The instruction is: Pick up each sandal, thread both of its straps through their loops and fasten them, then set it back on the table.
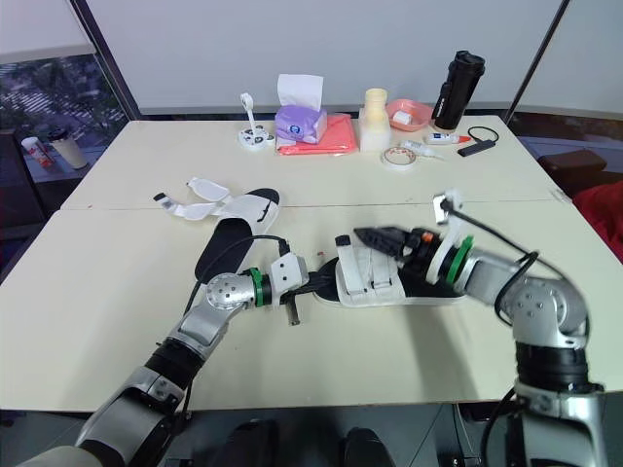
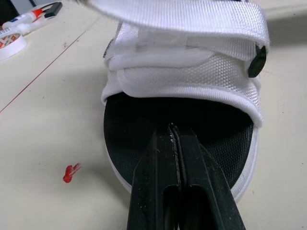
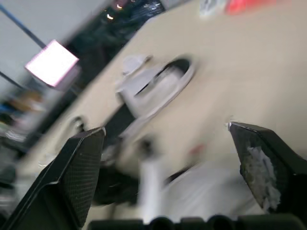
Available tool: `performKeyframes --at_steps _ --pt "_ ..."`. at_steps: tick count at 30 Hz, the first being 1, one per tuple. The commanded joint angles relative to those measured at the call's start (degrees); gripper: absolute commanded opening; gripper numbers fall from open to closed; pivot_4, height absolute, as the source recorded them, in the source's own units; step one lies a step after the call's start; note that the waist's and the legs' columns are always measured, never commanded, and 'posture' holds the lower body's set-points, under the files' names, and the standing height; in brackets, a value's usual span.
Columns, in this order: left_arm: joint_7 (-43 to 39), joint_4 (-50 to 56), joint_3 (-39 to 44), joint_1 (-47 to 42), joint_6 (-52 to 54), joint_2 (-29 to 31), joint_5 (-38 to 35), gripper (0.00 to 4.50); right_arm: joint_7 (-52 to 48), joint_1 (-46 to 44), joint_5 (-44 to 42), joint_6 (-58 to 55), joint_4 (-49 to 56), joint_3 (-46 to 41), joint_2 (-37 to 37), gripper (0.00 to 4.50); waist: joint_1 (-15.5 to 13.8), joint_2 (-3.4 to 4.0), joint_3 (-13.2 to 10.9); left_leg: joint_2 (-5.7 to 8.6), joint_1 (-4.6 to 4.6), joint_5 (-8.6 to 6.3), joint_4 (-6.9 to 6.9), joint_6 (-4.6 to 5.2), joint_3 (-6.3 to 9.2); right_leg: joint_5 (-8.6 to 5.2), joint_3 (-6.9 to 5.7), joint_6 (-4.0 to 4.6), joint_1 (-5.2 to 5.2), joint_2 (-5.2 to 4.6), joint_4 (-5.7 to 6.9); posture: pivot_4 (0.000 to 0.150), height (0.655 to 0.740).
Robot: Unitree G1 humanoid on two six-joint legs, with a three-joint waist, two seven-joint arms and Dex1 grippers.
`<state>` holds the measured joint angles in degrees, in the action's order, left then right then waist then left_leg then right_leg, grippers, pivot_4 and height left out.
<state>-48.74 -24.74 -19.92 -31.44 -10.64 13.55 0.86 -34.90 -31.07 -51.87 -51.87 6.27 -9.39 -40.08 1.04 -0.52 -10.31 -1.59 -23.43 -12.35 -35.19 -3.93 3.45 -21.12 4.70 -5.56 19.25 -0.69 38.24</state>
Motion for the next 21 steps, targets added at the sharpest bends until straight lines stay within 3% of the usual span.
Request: performKeyframes --at_steps 1,5,11,14,21 --pt "-0.4 -4.6 -1.7 1.3 1.6 0.7 2.7 0.00 -9.1 -2.5 9.4 9.1 1.8 8.0 -1.6 4.47 0.0 0.00 0.0 0.00 0.00 0.00 0.02 0.00 0.01 0.00 -0.01 0.00 0.00 0.00 0.00 0.150 0.7400" --pt "-0.3 -5.3 -1.6 0.9 1.3 0.5 2.8 0.00 -16.9 -3.7 17.1 16.0 -0.6 14.7 -2.1 4.47 -0.1 -0.01 0.0 0.01 -0.02 0.00 -0.03 0.00 0.00 0.00 -0.01 0.00 -0.01 -0.05 -0.01 0.150 0.7400" --pt "0.3 -5.3 -1.4 0.8 1.2 0.7 2.8 0.00 -21.7 -7.1 20.5 17.2 -7.5 16.7 0.8 4.47 -0.2 -0.01 0.0 0.01 -0.02 0.00 -0.07 0.00 0.02 0.01 -0.02 0.00 -0.04 -0.06 0.01 0.150 0.7400" --pt "0.6 -5.2 -1.2 0.9 1.3 0.8 2.9 0.00 -22.9 -9.0 21.7 16.7 -11.2 16.8 2.3 3.63 -0.2 0.00 0.0 0.00 -0.01 0.00 -0.07 -0.01 0.02 0.01 -0.03 0.01 -0.03 -0.06 0.03 0.150 0.7400" --pt "1.0 -5.0 -1.1 1.2 1.2 1.0 2.8 0.00 -26.9 -10.4 23.0 13.9 -13.9 17.1 2.3 0.03 -0.2 0.00 0.0 0.00 -0.01 0.00 -0.07 0.00 0.02 0.01 -0.03 0.01 -0.03 -0.10 0.03 0.150 0.7400"
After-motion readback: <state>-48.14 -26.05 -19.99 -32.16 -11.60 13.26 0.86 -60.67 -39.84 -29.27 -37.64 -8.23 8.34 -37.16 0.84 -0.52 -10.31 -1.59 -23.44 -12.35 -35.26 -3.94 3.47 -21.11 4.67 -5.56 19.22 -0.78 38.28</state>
